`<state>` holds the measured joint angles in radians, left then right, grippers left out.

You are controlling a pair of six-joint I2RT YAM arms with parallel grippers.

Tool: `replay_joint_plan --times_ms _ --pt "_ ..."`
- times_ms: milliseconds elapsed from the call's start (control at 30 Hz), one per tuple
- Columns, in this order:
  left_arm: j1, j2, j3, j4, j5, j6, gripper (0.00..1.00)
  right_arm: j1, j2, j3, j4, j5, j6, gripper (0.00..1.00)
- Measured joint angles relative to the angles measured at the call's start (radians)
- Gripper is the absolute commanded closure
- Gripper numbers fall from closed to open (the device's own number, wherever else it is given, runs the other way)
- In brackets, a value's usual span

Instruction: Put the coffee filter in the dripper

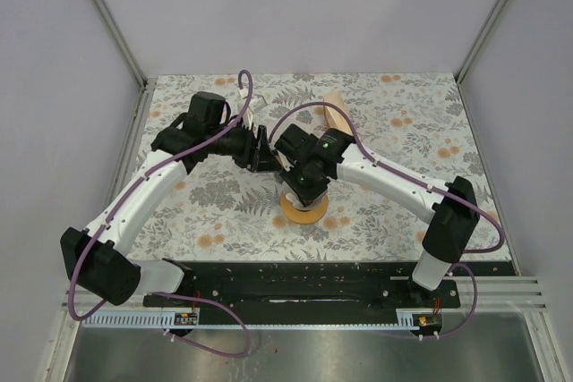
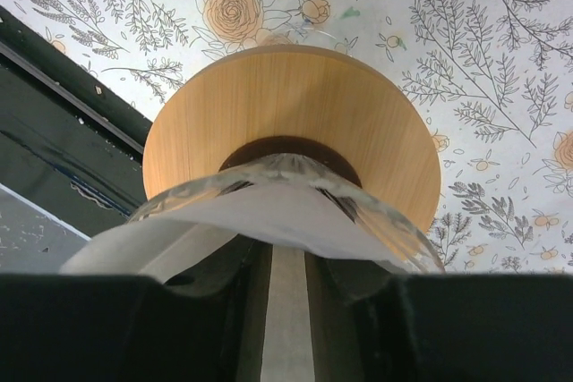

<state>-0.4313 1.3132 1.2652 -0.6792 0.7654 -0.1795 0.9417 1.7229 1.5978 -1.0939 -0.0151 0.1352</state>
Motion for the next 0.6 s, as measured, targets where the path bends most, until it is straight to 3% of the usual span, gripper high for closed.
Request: replay_joint_plan --times_ms 600 --pt "-0.004 -0.005 -0.004 0.069 0.053 -0.037 0.47 0.0 -0.039 0.025 -0.029 0.04 -0.006 0.59"
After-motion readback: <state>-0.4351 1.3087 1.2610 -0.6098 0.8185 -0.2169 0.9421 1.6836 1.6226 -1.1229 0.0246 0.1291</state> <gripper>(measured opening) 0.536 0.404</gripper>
